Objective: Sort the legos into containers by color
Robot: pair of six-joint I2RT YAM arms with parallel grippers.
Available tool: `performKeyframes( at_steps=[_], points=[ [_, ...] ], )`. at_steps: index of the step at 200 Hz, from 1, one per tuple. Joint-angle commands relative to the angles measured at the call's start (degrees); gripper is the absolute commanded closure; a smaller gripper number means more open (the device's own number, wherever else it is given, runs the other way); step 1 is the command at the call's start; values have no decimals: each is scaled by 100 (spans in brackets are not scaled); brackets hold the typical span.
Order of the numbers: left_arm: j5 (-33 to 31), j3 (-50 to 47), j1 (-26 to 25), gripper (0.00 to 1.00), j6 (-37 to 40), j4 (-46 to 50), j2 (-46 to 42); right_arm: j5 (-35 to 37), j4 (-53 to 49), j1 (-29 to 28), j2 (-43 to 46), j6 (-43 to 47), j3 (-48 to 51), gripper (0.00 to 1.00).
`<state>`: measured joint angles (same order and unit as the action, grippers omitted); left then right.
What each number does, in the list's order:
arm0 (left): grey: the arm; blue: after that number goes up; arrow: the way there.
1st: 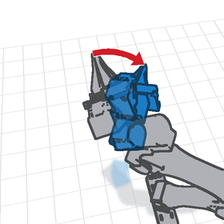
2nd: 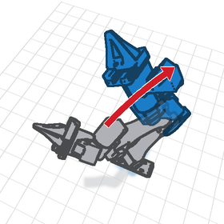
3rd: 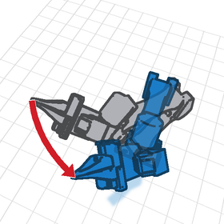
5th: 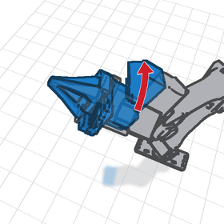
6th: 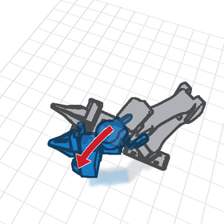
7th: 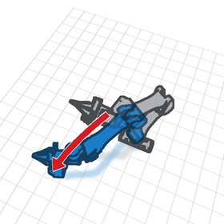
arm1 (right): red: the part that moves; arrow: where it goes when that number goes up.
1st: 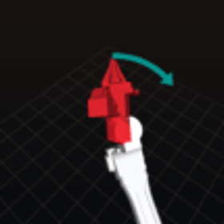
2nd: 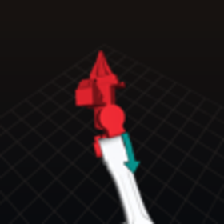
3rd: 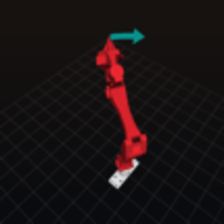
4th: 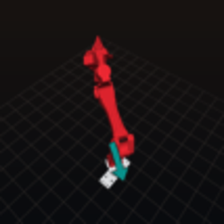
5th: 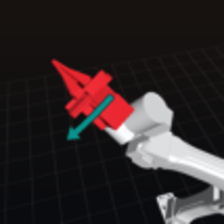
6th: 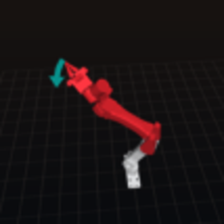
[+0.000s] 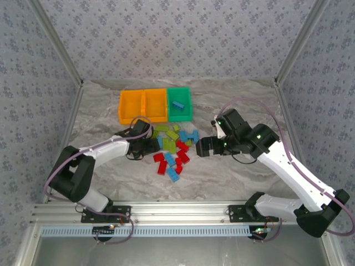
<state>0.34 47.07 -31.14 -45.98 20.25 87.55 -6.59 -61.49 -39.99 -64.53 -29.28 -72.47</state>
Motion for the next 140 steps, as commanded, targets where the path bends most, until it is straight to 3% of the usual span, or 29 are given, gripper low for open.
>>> performKeyframes(
  at_steps=[1,43,81,112,140],
  points=[
    [-195,43,-6,27,126,-81,218,11,-4,26,8,-171,-76,0],
    [-306,-301,138,27,174,-362,173,-44,24,8,-92,-240,-48,0],
    [566,-146,216,23,681,-953,348,-62,23,-13,-164,-268,-115,0],
    [-178,134,247,26,648,-86,394,-71,28,-50,-218,-317,-219,0],
    [-648,-240,400,29,541,438,-162,-62,23,-95,-218,-345,-269,0]
  ],
)
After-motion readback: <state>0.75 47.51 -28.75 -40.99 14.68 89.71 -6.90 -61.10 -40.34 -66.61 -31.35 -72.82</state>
